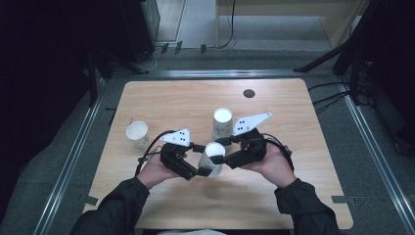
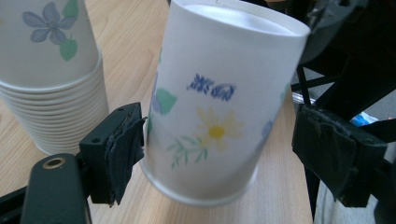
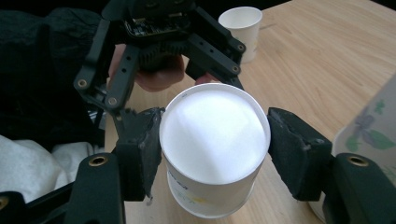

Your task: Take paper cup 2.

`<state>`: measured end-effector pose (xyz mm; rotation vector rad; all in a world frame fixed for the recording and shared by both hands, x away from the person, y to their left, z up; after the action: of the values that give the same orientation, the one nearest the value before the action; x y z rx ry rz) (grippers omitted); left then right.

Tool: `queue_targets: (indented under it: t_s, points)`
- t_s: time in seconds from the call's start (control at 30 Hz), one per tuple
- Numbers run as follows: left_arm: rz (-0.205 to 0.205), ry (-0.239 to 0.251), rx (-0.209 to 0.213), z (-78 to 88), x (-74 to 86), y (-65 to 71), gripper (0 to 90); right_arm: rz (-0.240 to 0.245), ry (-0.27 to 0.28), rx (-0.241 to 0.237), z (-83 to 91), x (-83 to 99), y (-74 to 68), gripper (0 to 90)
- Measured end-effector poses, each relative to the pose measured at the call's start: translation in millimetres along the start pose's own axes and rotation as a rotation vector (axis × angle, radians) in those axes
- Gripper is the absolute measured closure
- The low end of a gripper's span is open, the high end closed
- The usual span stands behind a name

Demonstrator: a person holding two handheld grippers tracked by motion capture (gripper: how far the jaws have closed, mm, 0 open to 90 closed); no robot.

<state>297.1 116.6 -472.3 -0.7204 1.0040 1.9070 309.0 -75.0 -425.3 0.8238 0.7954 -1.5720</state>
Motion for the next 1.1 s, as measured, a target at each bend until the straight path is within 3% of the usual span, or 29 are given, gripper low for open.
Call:
queue_targets:
  t_s: [0.3, 0.53, 0.67, 0.73, 0.83, 0.97, 1.1]
  points:
    - [-0.019, -0.009, -0.012, -3.3, 1.7, 2.0, 17.0, -0.007, 0.017, -0.024, -3.4, -4.8, -3.2, 37.8]
    - [-0.063, 0.002, -0.028, 0.2, 2.4, 4.5, 27.6, -0.016, 0.029, -0.032, -2.6, -6.2, -3.9, 37.7]
    - [-0.059, -0.019, -0.025, 0.9, 3.0, 3.3, 29.7, -0.034, 0.025, -0.045, -4.5, -4.5, -1.4, 36.6]
    - [-0.054, -0.022, -0.027, 2.7, 2.8, 2.1, 29.9, -0.036, 0.027, -0.052, -5.2, -3.0, -0.9, 31.8]
    - [-0.028, -0.024, -0.027, 8.0, 2.0, -1.6, 29.9, -0.019, 0.029, -0.034, -4.4, -1.3, -0.3, 27.7]
    - [-0.001, -0.032, -0.031, 19.4, 0.0, -7.0, 29.9, 0.002, 0.026, -0.026, -0.1, 2.7, -0.2, 28.5]
    - [0.001, -0.031, -0.05, 27.4, -1.8, -9.9, 29.9, 0.005, 0.009, -0.021, -0.4, 12.1, -0.6, 28.5]
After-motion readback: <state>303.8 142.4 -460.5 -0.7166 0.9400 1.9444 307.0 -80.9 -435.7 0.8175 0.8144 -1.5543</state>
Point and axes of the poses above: each handheld gripper's, and its own axes: z roughly backward along the jaws, x roughly out of its underside, y roughly to its right, the point moved 3 cm from there along -z, roughly forward along the jaws, and after that the axes turned 10 degrees about z, right-handed, at the moved point
